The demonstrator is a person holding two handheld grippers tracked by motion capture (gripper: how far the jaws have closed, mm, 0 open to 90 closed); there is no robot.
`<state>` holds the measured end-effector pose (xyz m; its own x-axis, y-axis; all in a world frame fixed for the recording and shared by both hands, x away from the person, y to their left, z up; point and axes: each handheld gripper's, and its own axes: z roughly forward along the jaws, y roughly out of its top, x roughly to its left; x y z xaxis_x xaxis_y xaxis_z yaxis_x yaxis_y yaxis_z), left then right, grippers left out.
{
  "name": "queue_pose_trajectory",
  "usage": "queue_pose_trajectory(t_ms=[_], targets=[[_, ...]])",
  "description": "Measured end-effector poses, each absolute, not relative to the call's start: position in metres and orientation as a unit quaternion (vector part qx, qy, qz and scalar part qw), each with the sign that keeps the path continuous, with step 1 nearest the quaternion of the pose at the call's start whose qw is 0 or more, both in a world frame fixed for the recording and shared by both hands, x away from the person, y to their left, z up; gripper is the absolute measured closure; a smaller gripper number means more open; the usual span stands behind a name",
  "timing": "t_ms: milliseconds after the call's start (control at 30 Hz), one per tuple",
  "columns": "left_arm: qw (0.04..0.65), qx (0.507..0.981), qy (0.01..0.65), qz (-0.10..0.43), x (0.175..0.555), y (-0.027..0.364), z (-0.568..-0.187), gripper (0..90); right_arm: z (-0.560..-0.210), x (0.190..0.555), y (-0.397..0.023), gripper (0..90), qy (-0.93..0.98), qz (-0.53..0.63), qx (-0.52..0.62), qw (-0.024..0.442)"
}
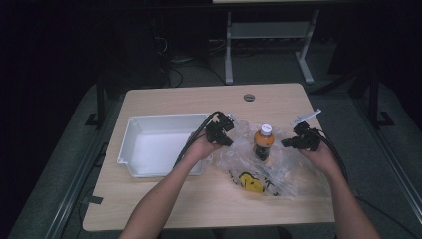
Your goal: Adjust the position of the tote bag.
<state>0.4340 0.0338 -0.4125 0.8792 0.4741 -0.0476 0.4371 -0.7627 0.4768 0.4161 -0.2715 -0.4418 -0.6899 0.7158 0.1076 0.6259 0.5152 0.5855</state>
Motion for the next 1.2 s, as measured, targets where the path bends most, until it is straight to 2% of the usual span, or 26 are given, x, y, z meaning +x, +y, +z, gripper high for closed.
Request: queue_pose_trajectory(t_ms=[167, 333, 467, 533, 633, 767, 933, 1200], targets=[[0.253, 0.935, 0.246, 0.036, 0.433, 0.034, -0.41, 87.8, -0.442, 0.415, -0.274, 89.7, 0.862, 0.309, 0.396, 0.074], [0.264, 0.933, 0.242, 0.031, 0.429, 0.037, -0.402, 78.8, -0.43, 0.405, -0.278, 77.0, 0.852, 0.333, 0.396, 0.079], [0.272, 0.931, 0.242, 0.033, 0.425, 0.04, -0.396, 69.8, -0.422, 0.396, -0.281, 71.7, 0.845, 0.35, 0.396, 0.081], [0.282, 0.928, 0.24, 0.034, 0.422, 0.046, -0.389, 66.6, -0.415, 0.387, -0.283, 64.1, 0.84, 0.36, 0.397, 0.084], [0.297, 0.924, 0.239, 0.033, 0.418, 0.052, -0.38, 61.0, -0.408, 0.379, -0.284, 59.8, 0.836, 0.368, 0.396, 0.092], [0.306, 0.921, 0.236, 0.035, 0.415, 0.057, -0.373, 59.0, -0.401, 0.369, -0.284, 57.8, 0.832, 0.383, 0.389, 0.099], [0.306, 0.923, 0.231, 0.037, 0.411, 0.06, -0.369, 58.4, -0.396, 0.345, -0.272, 54.3, 0.835, 0.407, 0.36, 0.082], [0.31, 0.923, 0.223, 0.041, 0.406, 0.058, -0.365, 58.3, -0.396, 0.322, -0.243, 55.1, 0.851, 0.418, 0.313, 0.058]])
